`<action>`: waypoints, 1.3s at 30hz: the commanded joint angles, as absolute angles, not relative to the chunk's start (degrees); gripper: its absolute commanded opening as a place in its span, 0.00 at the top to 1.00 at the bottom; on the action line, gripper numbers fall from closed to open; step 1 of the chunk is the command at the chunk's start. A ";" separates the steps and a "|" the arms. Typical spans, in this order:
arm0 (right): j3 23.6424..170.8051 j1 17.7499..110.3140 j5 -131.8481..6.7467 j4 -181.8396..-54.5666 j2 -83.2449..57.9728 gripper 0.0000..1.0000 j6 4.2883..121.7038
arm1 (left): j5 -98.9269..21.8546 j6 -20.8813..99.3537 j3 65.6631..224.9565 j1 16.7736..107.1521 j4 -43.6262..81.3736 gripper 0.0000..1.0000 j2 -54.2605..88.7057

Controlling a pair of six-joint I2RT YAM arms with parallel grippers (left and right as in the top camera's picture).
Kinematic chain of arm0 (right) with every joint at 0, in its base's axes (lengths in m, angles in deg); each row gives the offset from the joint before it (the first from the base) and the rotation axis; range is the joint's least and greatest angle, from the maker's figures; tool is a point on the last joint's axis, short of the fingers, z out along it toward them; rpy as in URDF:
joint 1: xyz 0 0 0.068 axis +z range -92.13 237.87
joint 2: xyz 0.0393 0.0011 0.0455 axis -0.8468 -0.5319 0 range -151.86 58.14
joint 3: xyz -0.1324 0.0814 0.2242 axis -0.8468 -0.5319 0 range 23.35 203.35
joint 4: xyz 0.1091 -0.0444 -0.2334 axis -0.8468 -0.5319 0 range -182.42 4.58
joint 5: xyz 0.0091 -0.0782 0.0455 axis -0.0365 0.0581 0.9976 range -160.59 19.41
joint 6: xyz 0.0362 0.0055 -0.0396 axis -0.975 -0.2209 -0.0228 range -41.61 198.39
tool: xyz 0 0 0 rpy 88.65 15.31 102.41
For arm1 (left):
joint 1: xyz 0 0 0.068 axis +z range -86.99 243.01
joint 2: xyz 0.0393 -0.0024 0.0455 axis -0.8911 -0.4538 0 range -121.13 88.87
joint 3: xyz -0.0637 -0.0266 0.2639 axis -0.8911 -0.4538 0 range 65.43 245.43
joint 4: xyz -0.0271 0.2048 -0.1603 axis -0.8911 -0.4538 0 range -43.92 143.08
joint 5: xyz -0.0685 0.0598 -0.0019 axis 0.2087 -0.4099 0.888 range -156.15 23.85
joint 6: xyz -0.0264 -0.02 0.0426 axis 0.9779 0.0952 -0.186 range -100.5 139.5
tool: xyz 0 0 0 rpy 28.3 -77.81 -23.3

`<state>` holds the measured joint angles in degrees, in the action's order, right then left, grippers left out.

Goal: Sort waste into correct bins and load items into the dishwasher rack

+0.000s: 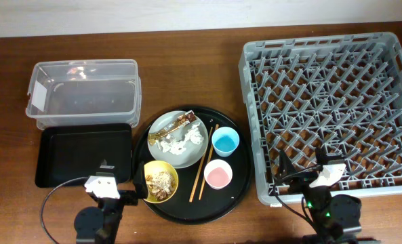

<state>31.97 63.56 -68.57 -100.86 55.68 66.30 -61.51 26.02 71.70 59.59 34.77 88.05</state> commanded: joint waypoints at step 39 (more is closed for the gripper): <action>71.55 63.85 -62.21 -143.52 17.36 0.01 65.88 | -55.50 8.01 128.37 45.52 25.07 0.18 -10.24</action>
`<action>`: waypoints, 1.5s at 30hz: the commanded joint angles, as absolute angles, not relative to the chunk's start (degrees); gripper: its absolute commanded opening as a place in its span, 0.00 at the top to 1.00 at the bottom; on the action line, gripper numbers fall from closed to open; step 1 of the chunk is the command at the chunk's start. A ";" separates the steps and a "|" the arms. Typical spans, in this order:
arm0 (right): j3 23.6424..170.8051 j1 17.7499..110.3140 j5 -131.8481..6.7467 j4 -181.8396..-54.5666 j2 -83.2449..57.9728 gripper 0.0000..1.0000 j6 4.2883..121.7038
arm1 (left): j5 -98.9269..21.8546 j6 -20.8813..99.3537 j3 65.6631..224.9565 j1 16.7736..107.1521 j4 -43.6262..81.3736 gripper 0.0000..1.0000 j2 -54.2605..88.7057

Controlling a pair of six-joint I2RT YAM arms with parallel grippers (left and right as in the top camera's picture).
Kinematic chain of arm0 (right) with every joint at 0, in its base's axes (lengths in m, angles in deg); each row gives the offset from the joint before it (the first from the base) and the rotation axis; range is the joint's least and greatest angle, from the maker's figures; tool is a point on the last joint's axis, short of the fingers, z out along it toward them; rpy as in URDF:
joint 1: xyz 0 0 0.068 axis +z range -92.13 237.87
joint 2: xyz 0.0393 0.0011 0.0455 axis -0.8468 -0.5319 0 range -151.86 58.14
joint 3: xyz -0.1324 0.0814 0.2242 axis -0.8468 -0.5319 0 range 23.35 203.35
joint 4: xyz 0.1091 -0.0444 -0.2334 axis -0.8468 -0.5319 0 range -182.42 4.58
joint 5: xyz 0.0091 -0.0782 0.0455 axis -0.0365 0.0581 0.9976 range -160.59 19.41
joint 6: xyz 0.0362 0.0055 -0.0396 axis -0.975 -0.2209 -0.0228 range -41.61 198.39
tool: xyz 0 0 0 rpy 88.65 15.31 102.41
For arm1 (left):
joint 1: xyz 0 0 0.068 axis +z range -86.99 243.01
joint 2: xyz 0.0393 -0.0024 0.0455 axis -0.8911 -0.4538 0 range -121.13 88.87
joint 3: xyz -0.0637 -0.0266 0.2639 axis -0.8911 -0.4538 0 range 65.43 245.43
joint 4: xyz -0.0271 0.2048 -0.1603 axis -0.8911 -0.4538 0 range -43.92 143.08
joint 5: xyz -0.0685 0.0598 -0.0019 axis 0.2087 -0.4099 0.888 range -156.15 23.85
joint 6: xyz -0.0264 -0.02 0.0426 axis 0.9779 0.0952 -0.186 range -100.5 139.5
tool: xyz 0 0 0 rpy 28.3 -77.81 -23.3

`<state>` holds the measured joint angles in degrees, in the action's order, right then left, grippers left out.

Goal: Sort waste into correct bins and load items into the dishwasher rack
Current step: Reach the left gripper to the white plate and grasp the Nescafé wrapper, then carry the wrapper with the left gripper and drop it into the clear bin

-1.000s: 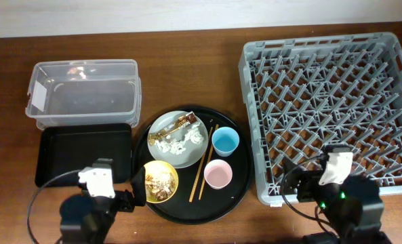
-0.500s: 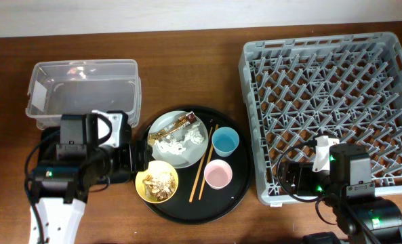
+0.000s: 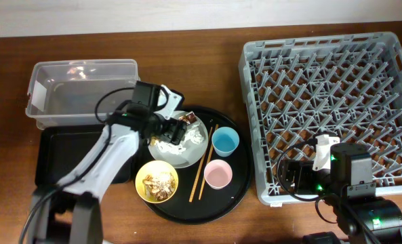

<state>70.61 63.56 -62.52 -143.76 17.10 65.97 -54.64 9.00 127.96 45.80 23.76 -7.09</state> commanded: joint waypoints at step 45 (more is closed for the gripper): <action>71.55 63.85 -62.21 -143.52 17.36 0.01 65.88 | -66.38 9.96 133.81 63.72 36.63 0.55 -5.69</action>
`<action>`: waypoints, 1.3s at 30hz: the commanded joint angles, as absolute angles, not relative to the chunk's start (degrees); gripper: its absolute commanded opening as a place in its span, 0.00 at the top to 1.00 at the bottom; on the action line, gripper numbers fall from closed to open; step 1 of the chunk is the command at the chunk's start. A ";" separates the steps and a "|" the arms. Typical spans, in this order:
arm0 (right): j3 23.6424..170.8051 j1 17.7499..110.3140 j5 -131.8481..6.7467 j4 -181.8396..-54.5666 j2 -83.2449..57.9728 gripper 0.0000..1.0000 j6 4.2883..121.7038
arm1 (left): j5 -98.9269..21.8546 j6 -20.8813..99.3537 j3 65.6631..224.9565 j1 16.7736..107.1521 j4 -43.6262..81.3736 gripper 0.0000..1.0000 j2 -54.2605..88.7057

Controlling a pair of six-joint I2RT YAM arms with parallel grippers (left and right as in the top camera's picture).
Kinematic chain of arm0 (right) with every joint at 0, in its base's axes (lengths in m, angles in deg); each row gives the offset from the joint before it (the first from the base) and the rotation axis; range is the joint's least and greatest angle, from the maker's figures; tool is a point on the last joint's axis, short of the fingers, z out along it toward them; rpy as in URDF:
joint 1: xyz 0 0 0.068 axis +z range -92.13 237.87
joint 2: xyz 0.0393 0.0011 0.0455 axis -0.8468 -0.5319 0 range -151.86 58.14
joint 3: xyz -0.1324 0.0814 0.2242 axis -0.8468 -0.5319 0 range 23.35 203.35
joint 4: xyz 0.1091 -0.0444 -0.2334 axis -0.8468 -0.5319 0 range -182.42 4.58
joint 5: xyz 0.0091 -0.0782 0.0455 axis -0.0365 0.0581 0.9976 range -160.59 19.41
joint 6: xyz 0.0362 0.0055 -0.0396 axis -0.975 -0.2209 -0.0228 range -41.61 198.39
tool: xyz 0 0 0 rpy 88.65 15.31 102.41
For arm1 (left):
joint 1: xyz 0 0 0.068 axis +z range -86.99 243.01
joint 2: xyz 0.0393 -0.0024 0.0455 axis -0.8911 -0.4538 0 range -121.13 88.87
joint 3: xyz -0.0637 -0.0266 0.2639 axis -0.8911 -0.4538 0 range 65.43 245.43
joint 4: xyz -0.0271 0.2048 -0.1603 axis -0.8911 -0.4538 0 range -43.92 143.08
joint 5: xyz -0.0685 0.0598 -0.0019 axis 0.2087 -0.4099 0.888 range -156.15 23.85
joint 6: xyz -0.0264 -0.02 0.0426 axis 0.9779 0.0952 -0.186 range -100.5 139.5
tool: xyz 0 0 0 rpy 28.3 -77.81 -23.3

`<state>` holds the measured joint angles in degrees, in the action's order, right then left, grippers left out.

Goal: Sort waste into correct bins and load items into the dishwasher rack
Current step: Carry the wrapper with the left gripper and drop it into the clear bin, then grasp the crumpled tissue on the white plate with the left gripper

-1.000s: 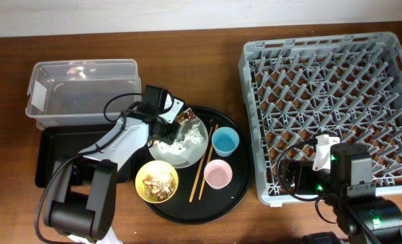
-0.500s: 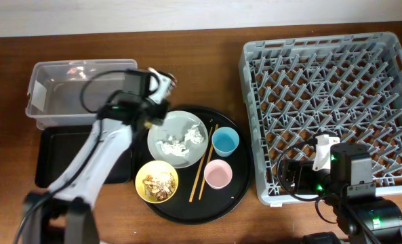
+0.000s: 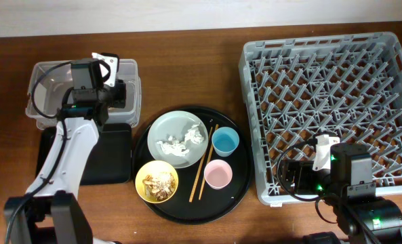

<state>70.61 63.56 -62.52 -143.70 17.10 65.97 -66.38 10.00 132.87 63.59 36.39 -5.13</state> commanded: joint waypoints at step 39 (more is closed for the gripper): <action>71.53 63.85 -62.19 -143.74 17.36 0.01 65.88 | -55.13 11.49 133.99 50.46 11.89 0.96 -3.60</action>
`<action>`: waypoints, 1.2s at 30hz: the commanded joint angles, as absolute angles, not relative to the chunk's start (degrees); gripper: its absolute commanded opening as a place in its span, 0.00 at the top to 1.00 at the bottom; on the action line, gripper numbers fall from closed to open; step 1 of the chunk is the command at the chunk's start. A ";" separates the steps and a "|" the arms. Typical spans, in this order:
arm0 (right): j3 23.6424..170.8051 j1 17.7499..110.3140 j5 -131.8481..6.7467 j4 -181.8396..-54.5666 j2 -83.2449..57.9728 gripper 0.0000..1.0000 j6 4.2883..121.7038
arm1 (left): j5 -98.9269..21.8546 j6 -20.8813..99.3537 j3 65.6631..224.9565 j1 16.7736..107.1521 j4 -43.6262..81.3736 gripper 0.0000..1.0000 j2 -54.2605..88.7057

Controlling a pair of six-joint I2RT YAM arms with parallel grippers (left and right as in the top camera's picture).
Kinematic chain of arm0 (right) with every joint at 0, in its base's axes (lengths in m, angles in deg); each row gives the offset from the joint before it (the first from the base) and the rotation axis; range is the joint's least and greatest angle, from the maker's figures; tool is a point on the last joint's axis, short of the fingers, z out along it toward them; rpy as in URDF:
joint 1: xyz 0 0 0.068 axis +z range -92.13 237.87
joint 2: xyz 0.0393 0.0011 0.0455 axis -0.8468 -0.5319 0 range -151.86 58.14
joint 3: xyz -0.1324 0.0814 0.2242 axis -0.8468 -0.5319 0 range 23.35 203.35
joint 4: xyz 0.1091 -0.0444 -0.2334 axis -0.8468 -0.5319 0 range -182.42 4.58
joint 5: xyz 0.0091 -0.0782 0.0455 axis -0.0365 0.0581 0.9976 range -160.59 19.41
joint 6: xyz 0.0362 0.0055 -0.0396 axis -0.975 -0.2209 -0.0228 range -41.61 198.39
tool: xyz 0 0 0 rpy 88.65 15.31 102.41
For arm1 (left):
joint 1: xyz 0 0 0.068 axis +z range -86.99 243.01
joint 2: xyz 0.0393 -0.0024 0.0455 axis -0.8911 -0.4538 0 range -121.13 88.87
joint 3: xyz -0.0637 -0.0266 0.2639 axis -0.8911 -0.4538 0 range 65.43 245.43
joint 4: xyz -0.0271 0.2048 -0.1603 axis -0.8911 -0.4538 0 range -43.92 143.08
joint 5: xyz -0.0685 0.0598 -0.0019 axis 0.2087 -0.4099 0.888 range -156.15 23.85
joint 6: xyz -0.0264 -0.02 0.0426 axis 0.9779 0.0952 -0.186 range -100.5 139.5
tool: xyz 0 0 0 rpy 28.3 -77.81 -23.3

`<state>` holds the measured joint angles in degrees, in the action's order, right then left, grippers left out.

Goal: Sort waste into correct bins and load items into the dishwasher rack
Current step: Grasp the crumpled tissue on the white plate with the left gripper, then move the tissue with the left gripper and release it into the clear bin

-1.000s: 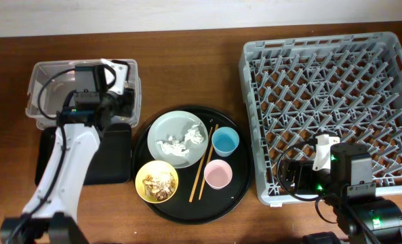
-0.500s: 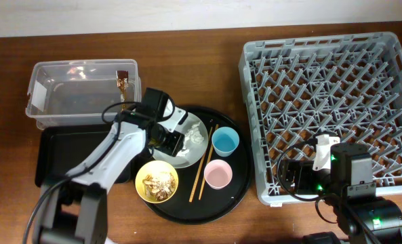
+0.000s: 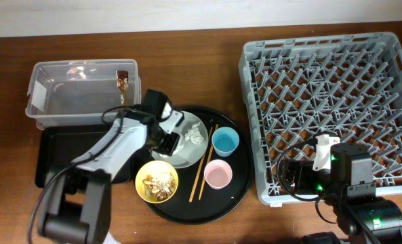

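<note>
On the round black tray a grey plate holds crumpled white tissue. My left gripper is low over the plate's left half, open, its fingers at the tissue there. A yellow bowl of food scraps, a blue cup, a pink cup and wooden chopsticks also lie on the tray. A brown wrapper lies in the clear bin. My right gripper rests at the front edge of the grey dishwasher rack; its jaws are hidden.
A black rectangular tray lies in front of the clear bin, with my left arm crossing over its right side. The rack fills the right half of the table. The right arm's base sits at the table's front edge.
My left gripper has moved from over the clear bin back to the grey plate. The brown wrapper now lies in the bin's right end. The right arm has not moved.
Both arms were folded at the table's front, and a wrapper lay on the grey plate. Then my left gripper was at the wrapper on the plate. Then it was over the clear bin and the plate held only tissue. Now the wrapper lies in the bin.
</note>
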<state>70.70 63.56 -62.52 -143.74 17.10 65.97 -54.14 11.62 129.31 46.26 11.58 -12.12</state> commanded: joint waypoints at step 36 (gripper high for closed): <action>71.53 63.85 -62.19 -144.70 17.36 0.01 65.88 | -52.00 11.49 134.84 39.50 19.61 0.40 -19.38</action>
<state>70.72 63.56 -62.52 -144.64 17.10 65.92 -51.39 11.79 134.56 40.73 18.73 -15.46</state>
